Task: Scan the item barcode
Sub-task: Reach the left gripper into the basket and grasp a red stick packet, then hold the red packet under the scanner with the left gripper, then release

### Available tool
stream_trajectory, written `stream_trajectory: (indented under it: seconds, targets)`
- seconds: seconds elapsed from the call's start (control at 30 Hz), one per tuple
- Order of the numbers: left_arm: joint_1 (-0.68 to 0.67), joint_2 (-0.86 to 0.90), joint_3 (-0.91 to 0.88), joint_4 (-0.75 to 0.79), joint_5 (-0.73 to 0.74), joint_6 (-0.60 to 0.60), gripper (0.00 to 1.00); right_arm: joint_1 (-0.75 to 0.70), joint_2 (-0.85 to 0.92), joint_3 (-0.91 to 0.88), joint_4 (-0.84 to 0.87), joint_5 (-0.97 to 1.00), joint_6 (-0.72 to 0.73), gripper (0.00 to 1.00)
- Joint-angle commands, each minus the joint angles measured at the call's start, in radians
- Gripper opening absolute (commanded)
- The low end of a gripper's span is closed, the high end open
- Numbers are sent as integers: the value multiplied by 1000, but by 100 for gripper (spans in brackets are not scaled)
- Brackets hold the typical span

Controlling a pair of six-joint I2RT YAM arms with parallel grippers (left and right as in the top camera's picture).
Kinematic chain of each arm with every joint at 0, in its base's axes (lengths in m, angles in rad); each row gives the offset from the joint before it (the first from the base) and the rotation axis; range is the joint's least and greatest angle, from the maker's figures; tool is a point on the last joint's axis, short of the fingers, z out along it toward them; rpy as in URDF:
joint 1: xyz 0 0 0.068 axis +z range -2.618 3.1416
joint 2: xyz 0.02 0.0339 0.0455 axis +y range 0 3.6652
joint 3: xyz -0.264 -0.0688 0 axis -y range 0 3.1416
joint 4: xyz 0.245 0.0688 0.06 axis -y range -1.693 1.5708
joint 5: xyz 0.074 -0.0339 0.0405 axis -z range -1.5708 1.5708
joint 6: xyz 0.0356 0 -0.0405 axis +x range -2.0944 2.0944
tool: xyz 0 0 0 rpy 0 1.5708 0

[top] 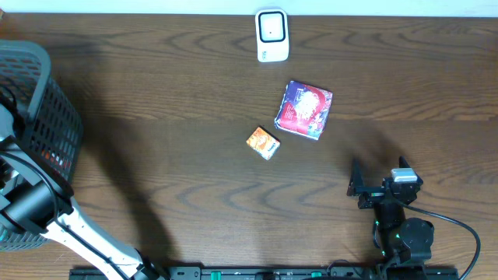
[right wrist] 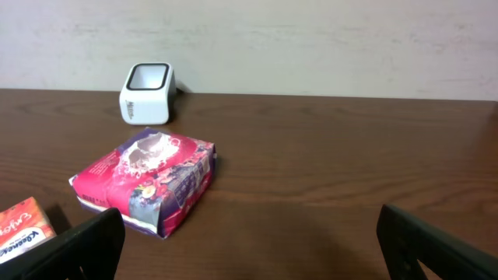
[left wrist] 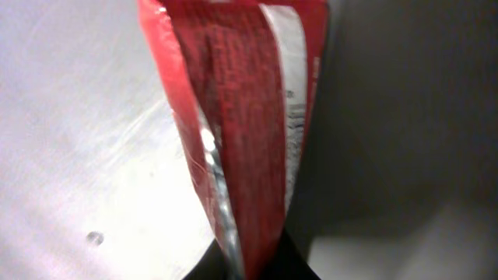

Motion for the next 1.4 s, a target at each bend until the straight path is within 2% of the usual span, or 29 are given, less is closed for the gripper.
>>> stream_trajectory:
  seconds: [0.0, 0.17, 0.37, 0.47, 0.53, 0.63, 0.73, 0.8, 1.0, 1.07, 1.2, 1.37]
  targets:
    - [8, 7, 18, -61, -43, 6, 7, 6, -3, -2, -4, -2, 11, 99]
    - [9, -152, 146, -77, 87, -19, 7, 6, -3, -2, -4, -2, 11, 99]
    - [25, -452, 203, -21, 193, -428, 7, 6, -3, -2, -4, -2, 11, 99]
    - [27, -601, 203, -1, 205, -492, 7, 6, -3, -2, -4, -2, 11, 99]
    - [25, -684, 203, 11, 277, -485, 7, 6, -3, -2, -4, -2, 11, 99]
    - [-6, -771, 203, 64, 480, -473, 7, 6, -3, -2, -4, -2, 11, 99]
    - [-125, -798, 203, 133, 664, -392, 7, 6, -3, -2, -4, -2, 11, 99]
    - [-235, -787, 202, 132, 690, -354, 7, 6, -3, -2, -4, -2, 11, 99]
    - [-635, -689, 132, 73, 674, -150, 7, 6, -3, -2, -4, -2, 11, 99]
    - [-745, -630, 107, 40, 613, -129, 7, 6, -3, -2, -4, -2, 11, 99]
    - [-921, -474, 92, -14, 470, -123, 7, 6, -3, -2, -4, -2, 11, 99]
    - [-1065, -278, 92, -5, 385, -33, 7, 6, -3, -2, -4, -2, 11, 99]
